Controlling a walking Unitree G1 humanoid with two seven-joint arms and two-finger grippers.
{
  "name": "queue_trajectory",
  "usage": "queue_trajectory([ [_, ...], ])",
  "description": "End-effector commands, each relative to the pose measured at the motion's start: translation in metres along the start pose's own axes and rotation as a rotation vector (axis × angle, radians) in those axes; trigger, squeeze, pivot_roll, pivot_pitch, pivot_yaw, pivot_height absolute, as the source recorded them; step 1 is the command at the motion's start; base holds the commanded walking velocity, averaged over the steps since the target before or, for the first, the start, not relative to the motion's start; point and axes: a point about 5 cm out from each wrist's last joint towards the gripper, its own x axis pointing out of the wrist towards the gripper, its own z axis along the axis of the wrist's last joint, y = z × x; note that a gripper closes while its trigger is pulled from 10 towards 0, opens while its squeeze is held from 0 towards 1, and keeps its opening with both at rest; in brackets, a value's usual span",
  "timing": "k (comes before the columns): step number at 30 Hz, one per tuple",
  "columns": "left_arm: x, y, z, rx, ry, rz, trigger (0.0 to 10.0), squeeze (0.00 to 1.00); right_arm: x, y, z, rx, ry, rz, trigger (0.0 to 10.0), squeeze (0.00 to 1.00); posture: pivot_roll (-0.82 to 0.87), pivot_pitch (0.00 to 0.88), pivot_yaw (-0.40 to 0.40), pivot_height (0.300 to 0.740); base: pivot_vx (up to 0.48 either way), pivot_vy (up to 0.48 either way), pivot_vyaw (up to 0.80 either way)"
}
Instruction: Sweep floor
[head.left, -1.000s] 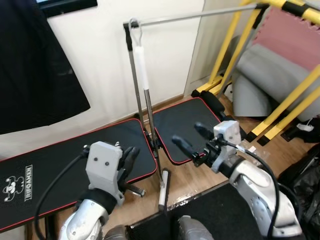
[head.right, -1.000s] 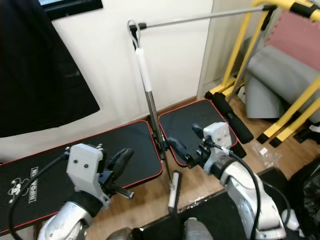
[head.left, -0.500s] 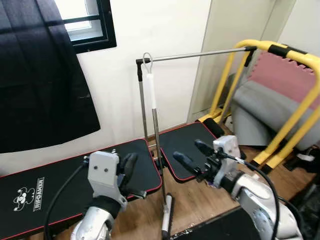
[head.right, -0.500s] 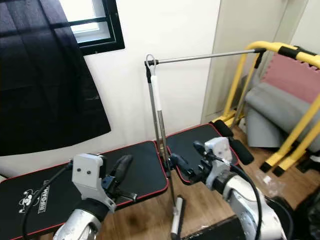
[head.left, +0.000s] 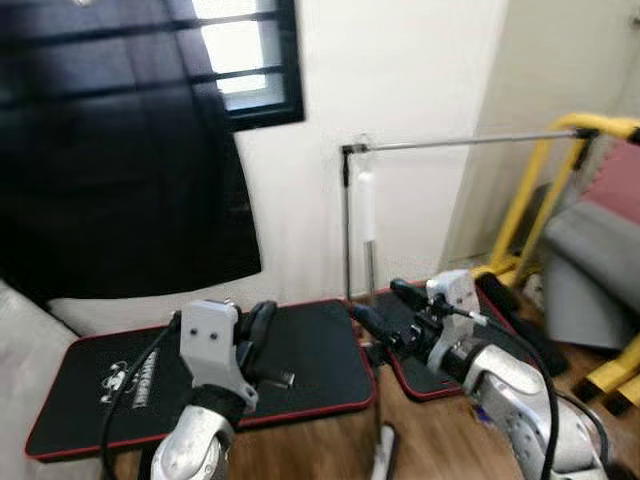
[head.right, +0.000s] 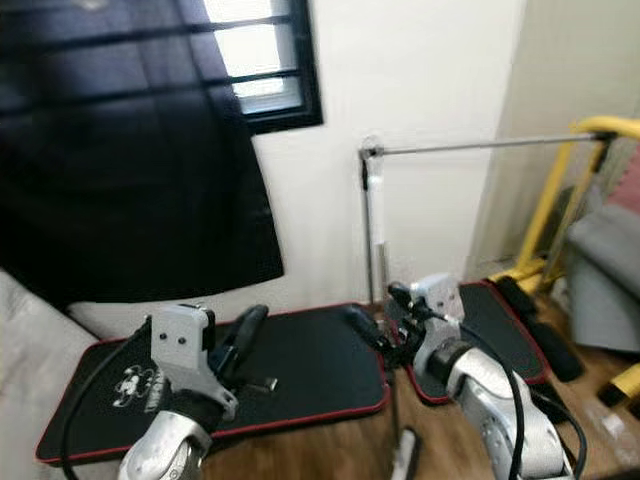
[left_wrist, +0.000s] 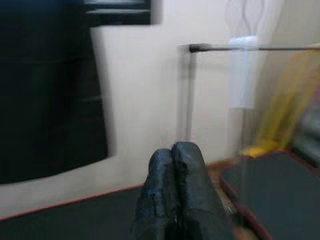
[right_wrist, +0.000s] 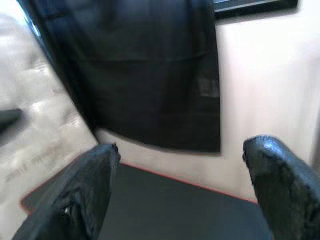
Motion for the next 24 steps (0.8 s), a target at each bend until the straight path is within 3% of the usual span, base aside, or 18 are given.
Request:
queue_trajectory([
  [1, 0.002, -0.006, 0.002, -0.012, -0.018, -0.030, 10.0, 0.00, -0.008, -0.008, -0.003, -0.003, 0.020, -0.040, 10.0, 0.00, -0.05, 0.000, -0.032, 0.740, 0.394, 0.000, 0.00],
  [7, 0.002, -0.006, 0.003, -0.014, -0.025, -0.034, 10.0, 0.00, -0.007, -0.009, -0.001, -0.012, 0.019, -0.045, 10.0, 0.00, -0.05, 0.000, -0.031, 0.740, 0.394, 0.000, 0.00],
  [15, 0.000, -0.009, 0.007, -0.037, -0.039, -0.055, 10.0, 0.00, -0.005, -0.017, 0.011, -0.108, 0.019, -0.114, 10.0, 0.00, -0.05, 0.002, -0.034, 0.740, 0.343, 0.000, 0.00],
  [19, -0.003, -0.011, 0.009, -0.066, -0.040, -0.072, 10.0, 0.00, 0.001, -0.026, 0.021, -0.189, 0.044, -0.191, 10.0, 0.00, -0.04, 0.021, -0.039, 0.740, 0.000, 0.000, 0.00],
  [24, -0.004, -0.013, 0.009, -0.074, -0.040, -0.079, 10.0, 0.00, 0.006, -0.028, 0.027, -0.210, 0.058, -0.212, 10.0, 0.00, -0.04, 0.030, -0.045, 0.740, 0.000, 0.000, 0.00],
])
